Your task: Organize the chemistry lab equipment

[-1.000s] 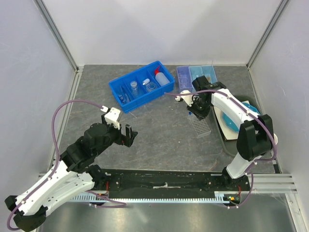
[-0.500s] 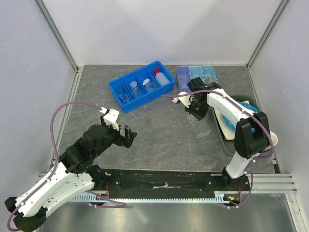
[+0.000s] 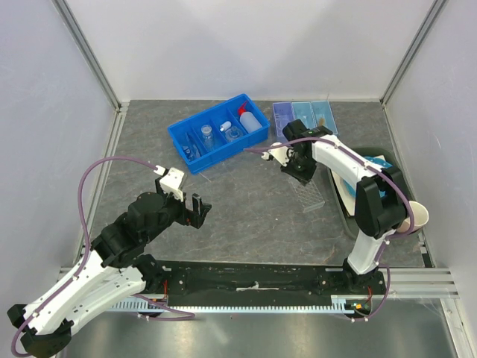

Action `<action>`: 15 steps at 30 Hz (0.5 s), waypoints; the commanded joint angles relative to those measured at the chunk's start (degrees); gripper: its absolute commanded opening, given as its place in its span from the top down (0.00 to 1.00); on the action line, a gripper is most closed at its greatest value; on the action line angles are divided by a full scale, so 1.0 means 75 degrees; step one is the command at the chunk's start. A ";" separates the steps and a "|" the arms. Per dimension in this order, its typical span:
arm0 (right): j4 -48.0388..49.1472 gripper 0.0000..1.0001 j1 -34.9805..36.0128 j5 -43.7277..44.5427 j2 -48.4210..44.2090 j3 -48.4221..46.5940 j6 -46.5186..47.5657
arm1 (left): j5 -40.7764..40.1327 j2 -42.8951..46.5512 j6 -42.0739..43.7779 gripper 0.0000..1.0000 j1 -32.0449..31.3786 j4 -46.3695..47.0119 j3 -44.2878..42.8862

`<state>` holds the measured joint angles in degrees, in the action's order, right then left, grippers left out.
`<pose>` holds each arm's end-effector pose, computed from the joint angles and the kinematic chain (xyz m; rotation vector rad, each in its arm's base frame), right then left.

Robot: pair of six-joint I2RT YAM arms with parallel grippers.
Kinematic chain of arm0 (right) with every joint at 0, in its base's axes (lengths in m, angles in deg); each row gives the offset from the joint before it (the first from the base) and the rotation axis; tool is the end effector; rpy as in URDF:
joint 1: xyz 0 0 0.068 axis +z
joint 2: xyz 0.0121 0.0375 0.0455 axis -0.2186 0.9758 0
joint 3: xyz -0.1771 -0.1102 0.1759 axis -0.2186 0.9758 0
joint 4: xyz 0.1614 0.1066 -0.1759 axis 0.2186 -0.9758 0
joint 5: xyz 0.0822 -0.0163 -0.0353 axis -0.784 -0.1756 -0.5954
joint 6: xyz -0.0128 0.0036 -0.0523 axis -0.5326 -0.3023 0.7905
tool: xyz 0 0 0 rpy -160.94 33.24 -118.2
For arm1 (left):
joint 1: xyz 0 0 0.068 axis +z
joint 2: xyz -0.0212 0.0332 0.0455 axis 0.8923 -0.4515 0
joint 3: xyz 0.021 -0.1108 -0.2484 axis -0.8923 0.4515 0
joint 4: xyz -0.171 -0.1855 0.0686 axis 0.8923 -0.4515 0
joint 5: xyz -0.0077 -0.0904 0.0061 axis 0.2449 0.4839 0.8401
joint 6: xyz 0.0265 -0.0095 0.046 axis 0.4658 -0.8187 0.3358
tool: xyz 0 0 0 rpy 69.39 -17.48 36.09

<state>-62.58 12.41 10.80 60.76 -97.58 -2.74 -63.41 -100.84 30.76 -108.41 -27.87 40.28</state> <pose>0.3154 0.1469 0.2311 -1.5282 2.5294 -0.0430 0.0938 -0.0843 0.3064 0.4035 1.9329 -0.4813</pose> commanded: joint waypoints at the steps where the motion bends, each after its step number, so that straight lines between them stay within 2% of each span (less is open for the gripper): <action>1: -0.0145 0.83 0.0095 0.0306 0.0272 -0.0457 -0.0040 | 0.0043 0.0041 0.0124 0.03 0.0057 0.0100 -0.0003; 3: -0.0192 0.82 0.0107 0.0342 0.0355 -0.0562 -0.0040 | 0.0043 0.0041 0.0124 0.03 0.0057 0.0100 0.0008; 15: -0.0215 0.62 0.0213 0.0365 0.0414 -0.0938 -0.0180 | 0.0055 0.0041 0.0124 0.03 0.0057 0.0100 -0.0003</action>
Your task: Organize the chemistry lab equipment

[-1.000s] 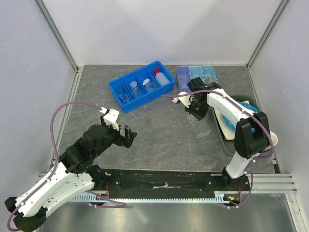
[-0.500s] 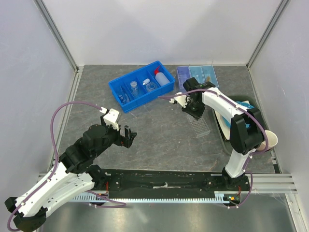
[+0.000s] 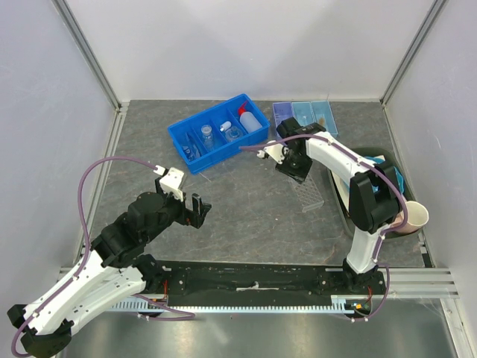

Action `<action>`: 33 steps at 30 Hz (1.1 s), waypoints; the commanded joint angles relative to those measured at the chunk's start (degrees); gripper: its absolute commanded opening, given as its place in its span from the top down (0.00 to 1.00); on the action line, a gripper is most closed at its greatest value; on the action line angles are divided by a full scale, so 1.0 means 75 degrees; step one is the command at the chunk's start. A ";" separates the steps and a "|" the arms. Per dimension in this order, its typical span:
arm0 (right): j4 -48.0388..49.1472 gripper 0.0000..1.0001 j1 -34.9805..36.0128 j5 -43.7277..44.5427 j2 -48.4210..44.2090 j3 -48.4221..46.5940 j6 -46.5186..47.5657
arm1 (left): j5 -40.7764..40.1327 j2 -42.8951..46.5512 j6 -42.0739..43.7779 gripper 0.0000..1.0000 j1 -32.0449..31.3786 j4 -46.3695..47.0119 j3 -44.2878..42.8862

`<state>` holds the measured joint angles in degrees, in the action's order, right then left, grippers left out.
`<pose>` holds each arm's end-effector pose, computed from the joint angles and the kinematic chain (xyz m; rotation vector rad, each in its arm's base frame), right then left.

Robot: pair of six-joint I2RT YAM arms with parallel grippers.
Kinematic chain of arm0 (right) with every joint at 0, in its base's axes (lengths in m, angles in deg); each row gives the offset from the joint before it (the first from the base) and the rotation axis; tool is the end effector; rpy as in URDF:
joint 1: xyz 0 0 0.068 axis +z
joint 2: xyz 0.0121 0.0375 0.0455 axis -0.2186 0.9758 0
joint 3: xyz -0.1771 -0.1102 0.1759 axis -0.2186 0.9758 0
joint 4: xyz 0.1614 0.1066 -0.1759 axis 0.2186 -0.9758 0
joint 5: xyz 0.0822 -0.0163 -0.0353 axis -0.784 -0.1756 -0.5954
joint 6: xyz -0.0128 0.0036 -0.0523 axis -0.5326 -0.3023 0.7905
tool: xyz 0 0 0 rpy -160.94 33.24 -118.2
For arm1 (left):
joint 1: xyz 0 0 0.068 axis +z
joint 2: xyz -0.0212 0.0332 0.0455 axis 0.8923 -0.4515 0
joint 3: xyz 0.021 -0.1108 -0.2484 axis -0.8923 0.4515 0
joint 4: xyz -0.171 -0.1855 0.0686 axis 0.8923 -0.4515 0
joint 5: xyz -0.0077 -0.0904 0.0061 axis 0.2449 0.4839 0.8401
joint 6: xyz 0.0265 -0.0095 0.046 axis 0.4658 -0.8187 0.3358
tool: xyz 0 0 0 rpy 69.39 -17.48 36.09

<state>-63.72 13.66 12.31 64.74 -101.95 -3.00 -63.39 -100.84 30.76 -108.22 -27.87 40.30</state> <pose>0.3274 0.1603 0.2280 -1.5548 2.5301 -0.0767 0.0941 -0.0841 0.3063 0.4006 1.9337 -0.4793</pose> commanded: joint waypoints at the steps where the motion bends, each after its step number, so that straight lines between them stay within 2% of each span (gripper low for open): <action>1: -0.0064 0.57 0.0046 0.0129 -0.0198 -0.0367 -0.0157 | 0.0052 0.0030 0.0124 0.03 0.0031 0.0100 -0.0006; 3: -0.0064 0.53 0.0058 0.0106 -0.0350 -0.0355 -0.0180 | 0.0052 0.0030 0.0124 0.03 0.0031 0.0099 -0.0006; 9: -0.0192 0.53 0.0046 0.0070 -0.0749 -0.0297 -0.0251 | 0.0040 0.0065 0.0124 0.03 0.0031 0.0100 -0.0006; 12: -0.0205 0.52 0.0023 0.0024 -0.1379 -0.0121 -0.0309 | 0.0040 0.0077 0.0112 0.03 0.0031 0.0099 0.0005; 15: -0.0181 0.50 -0.0409 -0.0559 -0.2128 -0.0015 -0.0286 | -0.0007 0.0135 0.0112 0.01 0.0031 0.0111 0.0005; 17: -0.0064 0.50 -0.1111 -0.1041 -0.2587 -0.0027 -0.0274 | -0.0135 0.0170 0.0100 0.00 0.0031 0.0146 -0.0006; 20: 0.0835 0.38 -0.2072 -0.1780 -0.3805 0.0252 -0.0600 | -0.0125 0.0147 0.0100 0.00 0.0183 0.0450 -0.0088; 21: 0.1755 0.25 -0.2249 -0.1932 -0.4574 0.0440 -0.0788 | -0.0020 0.0042 0.0100 0.00 0.0288 0.0498 -0.0216; 23: 0.2779 0.08 -0.2753 -0.2039 -0.5398 0.1245 -0.1442 | 0.0658 -0.0531 -0.0005 0.00 0.0942 0.0440 -0.0892; 24: 0.3840 0.02 -0.2905 -0.2062 -0.6144 0.1540 -0.1782 | 0.1056 -0.0730 -0.0121 0.00 0.1258 0.0393 -0.1164; 25: 0.4303 0.02 -0.3139 -0.1819 -0.6477 0.1799 -0.2157 | 0.1825 -0.0952 -0.0204 0.00 0.1830 0.0369 -0.1445; 28: 0.4694 0.02 -0.3246 -0.0732 -0.6785 0.1849 -0.3716 | 0.2837 -0.1609 -0.0497 0.00 0.2595 0.0229 -0.2651; 31: 0.4729 0.02 -0.3293 -0.0271 -0.6995 0.1626 -0.5285 | 0.3098 -0.2254 -0.0638 0.00 0.2738 -0.0437 -0.4081; 33: 0.4555 0.02 -0.3282 0.0397 -0.7124 0.1369 -0.5861 | 0.3262 -0.2548 -0.0615 0.00 0.2738 -0.0895 -0.5007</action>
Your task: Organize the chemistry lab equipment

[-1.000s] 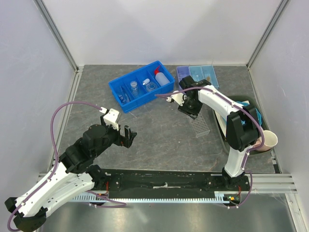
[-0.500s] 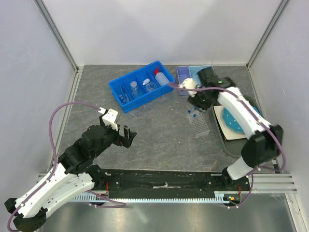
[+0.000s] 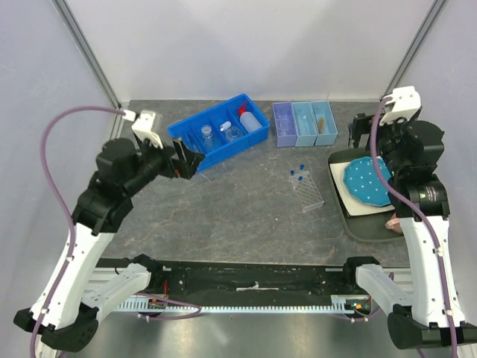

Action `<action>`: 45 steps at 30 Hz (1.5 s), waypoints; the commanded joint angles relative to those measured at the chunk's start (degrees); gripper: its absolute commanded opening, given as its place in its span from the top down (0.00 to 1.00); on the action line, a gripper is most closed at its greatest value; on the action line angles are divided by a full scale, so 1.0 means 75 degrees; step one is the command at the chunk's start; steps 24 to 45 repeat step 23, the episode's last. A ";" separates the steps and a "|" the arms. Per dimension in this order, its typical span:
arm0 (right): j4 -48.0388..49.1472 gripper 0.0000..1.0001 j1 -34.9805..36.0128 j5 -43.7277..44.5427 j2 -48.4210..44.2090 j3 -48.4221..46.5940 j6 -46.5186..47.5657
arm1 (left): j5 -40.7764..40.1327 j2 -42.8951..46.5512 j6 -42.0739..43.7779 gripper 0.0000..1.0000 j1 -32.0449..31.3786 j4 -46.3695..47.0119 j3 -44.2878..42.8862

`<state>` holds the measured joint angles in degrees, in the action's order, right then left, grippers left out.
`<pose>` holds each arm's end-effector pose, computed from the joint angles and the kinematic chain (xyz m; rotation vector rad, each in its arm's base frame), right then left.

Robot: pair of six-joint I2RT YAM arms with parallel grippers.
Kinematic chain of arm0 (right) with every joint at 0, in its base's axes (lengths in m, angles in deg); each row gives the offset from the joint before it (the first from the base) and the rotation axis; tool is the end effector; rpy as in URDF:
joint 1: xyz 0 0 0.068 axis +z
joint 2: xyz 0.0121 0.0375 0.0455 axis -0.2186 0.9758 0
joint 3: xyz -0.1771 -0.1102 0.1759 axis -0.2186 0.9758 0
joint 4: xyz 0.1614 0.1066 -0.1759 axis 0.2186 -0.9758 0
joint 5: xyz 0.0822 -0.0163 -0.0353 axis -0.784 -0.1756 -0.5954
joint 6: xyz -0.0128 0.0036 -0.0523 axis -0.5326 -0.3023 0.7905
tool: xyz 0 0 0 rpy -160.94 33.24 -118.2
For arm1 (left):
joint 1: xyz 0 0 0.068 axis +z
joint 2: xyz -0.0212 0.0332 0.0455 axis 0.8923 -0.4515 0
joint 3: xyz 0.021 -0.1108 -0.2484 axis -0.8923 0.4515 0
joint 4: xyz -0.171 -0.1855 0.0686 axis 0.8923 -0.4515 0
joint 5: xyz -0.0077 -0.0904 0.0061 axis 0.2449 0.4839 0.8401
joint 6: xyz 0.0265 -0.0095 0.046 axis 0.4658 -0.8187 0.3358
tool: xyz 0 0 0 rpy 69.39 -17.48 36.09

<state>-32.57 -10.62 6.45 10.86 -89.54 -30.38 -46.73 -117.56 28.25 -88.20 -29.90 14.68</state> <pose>0.1762 0.0085 0.4521 -0.2222 1.6844 -0.0428 0.1444 -0.0709 0.4129 0.2057 1.8602 -0.5831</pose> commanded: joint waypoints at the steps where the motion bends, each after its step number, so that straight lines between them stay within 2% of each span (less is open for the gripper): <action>1: 0.0273 0.02 -0.0056 0.1295 0.0071 -0.0589 -0.2572 | 0.1181 -0.0342 -0.0245 0.00 0.0069 -0.0741 -0.1827; 5: -0.0243 0.02 -0.0056 0.1986 0.0083 -0.1178 -0.2798 | 0.1183 -0.0296 -0.0081 0.00 0.0069 -0.1152 -0.2717; 10: -0.0267 0.02 -0.0044 0.2176 -0.0081 -0.1354 -0.2623 | 0.1101 -0.0155 -0.0010 0.00 0.0069 -0.1504 -0.3094; 21: -0.0525 0.02 -0.0056 0.1883 -0.0058 -0.1752 -0.2424 | 0.0984 0.0126 0.0224 0.00 0.0069 -0.1598 -0.2966; 45: -0.0549 0.02 -0.0056 0.1789 -0.0058 -0.1764 -0.2318 | 0.0949 0.0173 0.0294 0.00 0.0069 -0.1598 -0.2943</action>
